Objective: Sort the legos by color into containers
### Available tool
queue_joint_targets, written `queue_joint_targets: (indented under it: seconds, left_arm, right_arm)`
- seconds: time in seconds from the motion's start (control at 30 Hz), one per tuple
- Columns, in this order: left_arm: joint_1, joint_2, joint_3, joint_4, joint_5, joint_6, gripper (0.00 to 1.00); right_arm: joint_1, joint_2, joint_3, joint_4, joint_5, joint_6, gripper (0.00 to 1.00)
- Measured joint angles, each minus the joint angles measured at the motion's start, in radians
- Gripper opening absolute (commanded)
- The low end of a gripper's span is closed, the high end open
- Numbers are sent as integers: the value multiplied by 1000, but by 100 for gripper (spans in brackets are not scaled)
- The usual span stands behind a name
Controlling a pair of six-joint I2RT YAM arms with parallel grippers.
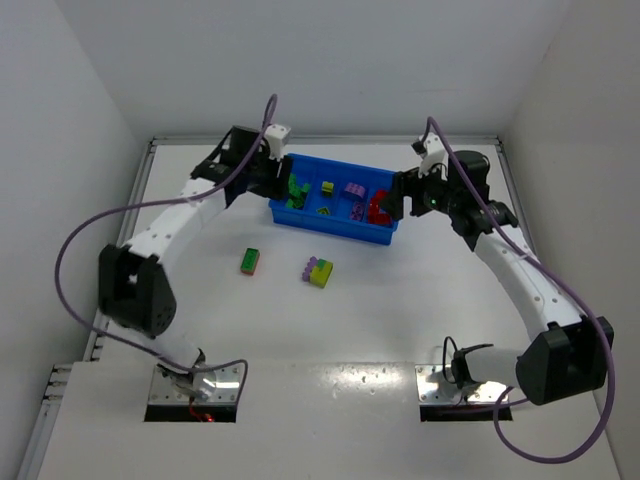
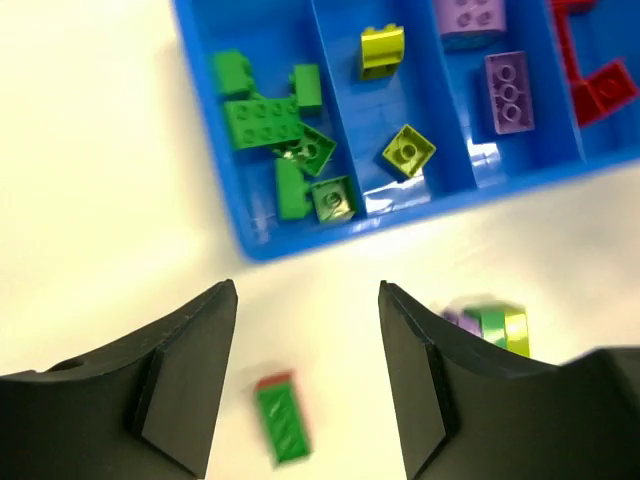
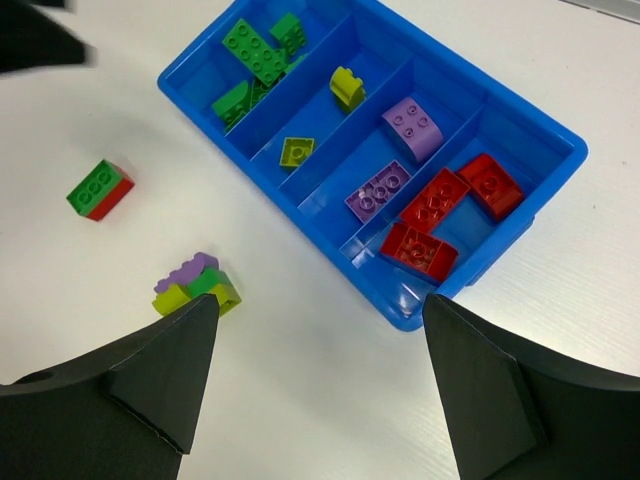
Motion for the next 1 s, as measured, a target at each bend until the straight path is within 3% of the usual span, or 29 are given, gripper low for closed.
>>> queue_joint_targets:
  seconds: [0.13,0.27,0.53,1.0]
  left_arm:
    - [19,-245,-91,-96,-26,87,61]
    - [64,-331,-175,-216,-53,151,58]
    - [73,-216,-260,-392,-37,186,56]
    - [73,-51,-280,-408,24,165,58]
  right_arm:
    - [0,-10,-19,2,-10,-1,83]
    - [0,-10,-31,-2,-25,-1,83]
    - [0,-10,-31,-12,-44,-9,83]
    - [0,-10,-31,-21,-55,-16,83]
